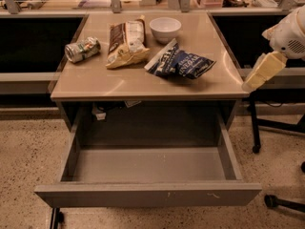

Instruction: Place blue chip bag into top drawer

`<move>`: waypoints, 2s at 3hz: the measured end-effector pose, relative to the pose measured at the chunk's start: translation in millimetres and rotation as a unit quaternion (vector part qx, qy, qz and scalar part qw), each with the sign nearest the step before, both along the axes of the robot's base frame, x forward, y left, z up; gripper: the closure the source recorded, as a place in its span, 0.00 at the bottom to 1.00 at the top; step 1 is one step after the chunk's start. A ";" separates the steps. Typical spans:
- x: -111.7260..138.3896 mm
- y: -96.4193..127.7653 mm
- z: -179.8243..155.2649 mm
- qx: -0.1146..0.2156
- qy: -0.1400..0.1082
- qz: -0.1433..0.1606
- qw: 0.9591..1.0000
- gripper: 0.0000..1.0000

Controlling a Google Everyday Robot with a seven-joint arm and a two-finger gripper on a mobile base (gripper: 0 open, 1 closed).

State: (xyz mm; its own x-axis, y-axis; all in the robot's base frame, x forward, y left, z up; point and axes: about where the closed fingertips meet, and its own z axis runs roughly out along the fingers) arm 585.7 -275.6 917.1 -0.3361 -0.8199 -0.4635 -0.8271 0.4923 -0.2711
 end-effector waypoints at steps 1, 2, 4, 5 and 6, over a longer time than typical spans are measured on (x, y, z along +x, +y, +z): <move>19.4 4.3 -10.6 0.077 -0.027 -0.038 0.996 0.00; 63.0 22.4 -5.8 0.154 -0.073 -0.049 0.984 0.00; 123.5 68.1 3.2 0.246 -0.107 -0.022 0.963 0.00; 130.2 85.3 -4.3 0.291 -0.076 -0.009 0.954 0.00; 122.5 103.5 -9.5 0.340 -0.033 0.012 0.940 0.00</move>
Offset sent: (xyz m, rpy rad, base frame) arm 0.1167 0.0355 0.0123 0.4992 -0.2775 -0.1285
